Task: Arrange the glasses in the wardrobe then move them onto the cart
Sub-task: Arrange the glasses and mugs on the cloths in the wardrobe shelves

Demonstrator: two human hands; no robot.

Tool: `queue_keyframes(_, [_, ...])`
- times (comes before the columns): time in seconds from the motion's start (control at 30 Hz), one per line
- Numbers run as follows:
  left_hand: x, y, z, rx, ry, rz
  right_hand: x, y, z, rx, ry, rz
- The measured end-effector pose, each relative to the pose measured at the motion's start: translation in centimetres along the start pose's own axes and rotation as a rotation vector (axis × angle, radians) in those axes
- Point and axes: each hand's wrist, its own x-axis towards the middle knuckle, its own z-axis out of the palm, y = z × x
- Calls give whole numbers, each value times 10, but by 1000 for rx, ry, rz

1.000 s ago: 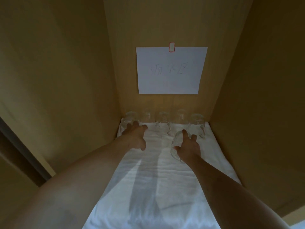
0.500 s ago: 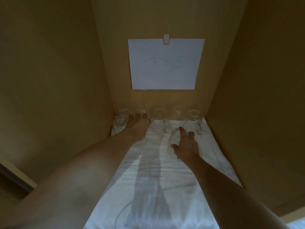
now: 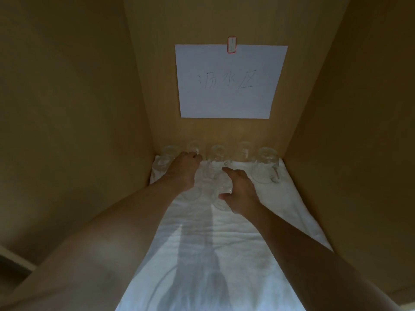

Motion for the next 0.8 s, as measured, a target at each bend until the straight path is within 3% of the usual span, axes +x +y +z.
queue_keyframes(0.3, [-2,-2,7,-156,68,5,34,-14,14,77,13,33])
queue_keyframes(0.8, [-4,-4,15,-109,98,29,24,-13,8,-62,-61,49])
